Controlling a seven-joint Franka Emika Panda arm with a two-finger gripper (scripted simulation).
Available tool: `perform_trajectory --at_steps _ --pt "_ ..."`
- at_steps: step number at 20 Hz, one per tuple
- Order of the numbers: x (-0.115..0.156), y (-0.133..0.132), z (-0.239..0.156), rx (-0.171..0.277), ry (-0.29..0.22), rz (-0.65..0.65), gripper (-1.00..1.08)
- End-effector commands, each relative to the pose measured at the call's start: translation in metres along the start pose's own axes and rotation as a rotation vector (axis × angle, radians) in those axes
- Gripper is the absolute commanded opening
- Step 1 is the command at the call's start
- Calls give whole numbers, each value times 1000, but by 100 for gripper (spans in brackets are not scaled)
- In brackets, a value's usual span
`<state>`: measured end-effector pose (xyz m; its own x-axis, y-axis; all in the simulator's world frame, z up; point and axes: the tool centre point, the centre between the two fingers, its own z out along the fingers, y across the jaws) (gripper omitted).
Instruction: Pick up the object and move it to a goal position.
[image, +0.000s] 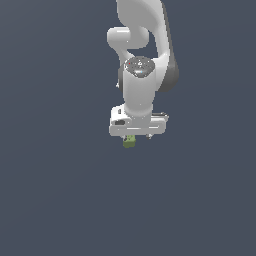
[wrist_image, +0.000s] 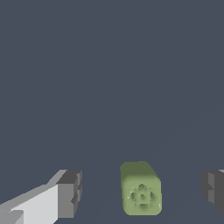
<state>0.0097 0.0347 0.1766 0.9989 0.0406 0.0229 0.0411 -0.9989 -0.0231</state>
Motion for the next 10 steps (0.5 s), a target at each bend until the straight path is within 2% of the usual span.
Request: perform_trajectory --at_steps 1,10 --pt "0 0 0 0 0 0 100" --pt "7 32 -13 -7 19 31 100"
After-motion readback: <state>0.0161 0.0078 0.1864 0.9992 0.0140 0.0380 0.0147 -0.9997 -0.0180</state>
